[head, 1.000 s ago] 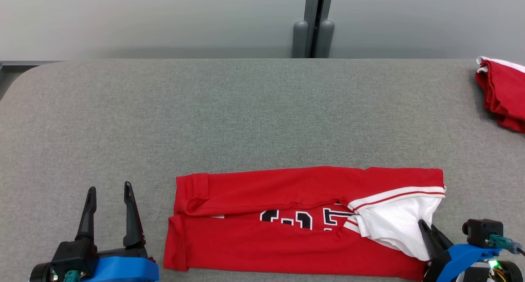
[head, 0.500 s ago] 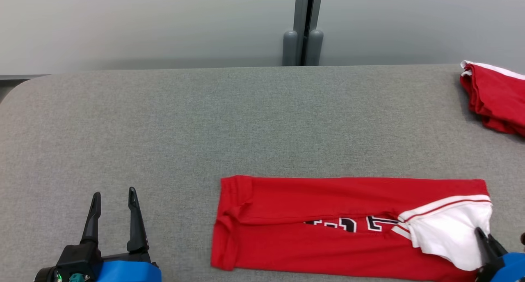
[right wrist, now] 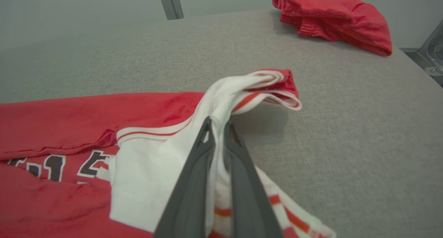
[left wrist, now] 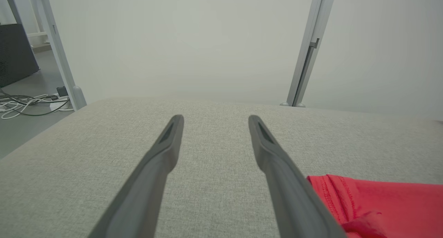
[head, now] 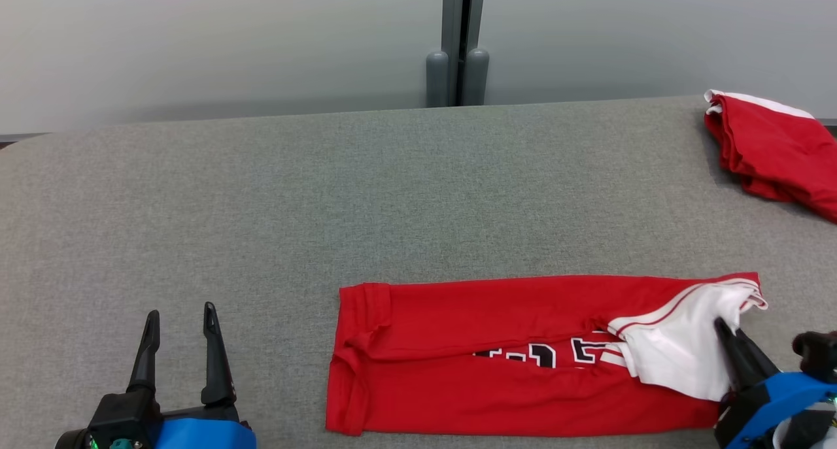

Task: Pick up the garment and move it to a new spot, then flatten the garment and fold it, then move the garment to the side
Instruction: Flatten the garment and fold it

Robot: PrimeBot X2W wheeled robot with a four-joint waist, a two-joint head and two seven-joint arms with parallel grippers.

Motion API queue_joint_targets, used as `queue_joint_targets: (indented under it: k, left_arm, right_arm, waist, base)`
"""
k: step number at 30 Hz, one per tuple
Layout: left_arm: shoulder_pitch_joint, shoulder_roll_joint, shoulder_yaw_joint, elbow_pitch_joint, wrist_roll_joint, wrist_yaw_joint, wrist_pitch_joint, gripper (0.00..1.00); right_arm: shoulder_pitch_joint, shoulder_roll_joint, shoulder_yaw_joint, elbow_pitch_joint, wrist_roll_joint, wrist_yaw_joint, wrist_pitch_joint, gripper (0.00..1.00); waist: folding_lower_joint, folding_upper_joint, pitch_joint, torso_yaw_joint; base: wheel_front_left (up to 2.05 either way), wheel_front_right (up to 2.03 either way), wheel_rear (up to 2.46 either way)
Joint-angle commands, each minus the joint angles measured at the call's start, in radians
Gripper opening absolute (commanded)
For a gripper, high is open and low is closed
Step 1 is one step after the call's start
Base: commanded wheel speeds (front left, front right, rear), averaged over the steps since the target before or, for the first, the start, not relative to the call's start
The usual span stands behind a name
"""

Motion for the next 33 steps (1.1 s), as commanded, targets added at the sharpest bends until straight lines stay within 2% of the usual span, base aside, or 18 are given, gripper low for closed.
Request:
queue_joint_targets:
  k: [1,10,16,25,33]
  left_arm:
    - [0.006,0.0,0.004,-0.002,0.002,-0.002,-0.003,1.0]
    - [-0.019,0.0,-0.019,-0.001,-0.005,0.007,-0.003,1.0]
    - [-0.027,-0.001,-0.031,0.008,-0.006,0.006,-0.003,1.0]
    - [-0.041,-0.001,-0.045,0.021,-0.01,0.001,-0.003,1.0]
    - [-0.064,-0.001,-0.078,0.033,-0.021,0.002,-0.002,1.0]
  right_arm:
    - [0.013,0.005,0.004,-0.015,-0.001,0.0,0.005,0.0]
    - [0.024,0.074,0.098,-0.226,-0.006,0.0,0.079,0.0]
    - [-0.008,0.128,0.184,-0.283,0.0,0.0,0.108,0.0]
    - [-0.067,0.204,0.336,-0.26,0.013,0.0,0.109,0.0]
    - [-0.154,0.263,0.449,-0.149,0.034,0.0,0.074,0.0]
  waist:
    - [0.0,-0.0001,0.001,-0.001]
    - [0.0,-0.0001,0.022,0.005]
    - [0.0,-0.0001,0.024,0.025]
    - [0.0,-0.0001,0.03,0.063]
    - [0.0,-0.0001,0.041,0.109]
  base:
    - [0.0,0.0,0.0]
    - [0.0,0.0,0.0]
    - [0.0,0.0,0.0]
    - [0.0,0.0,0.0]
    - [0.0,0.0,0.0]
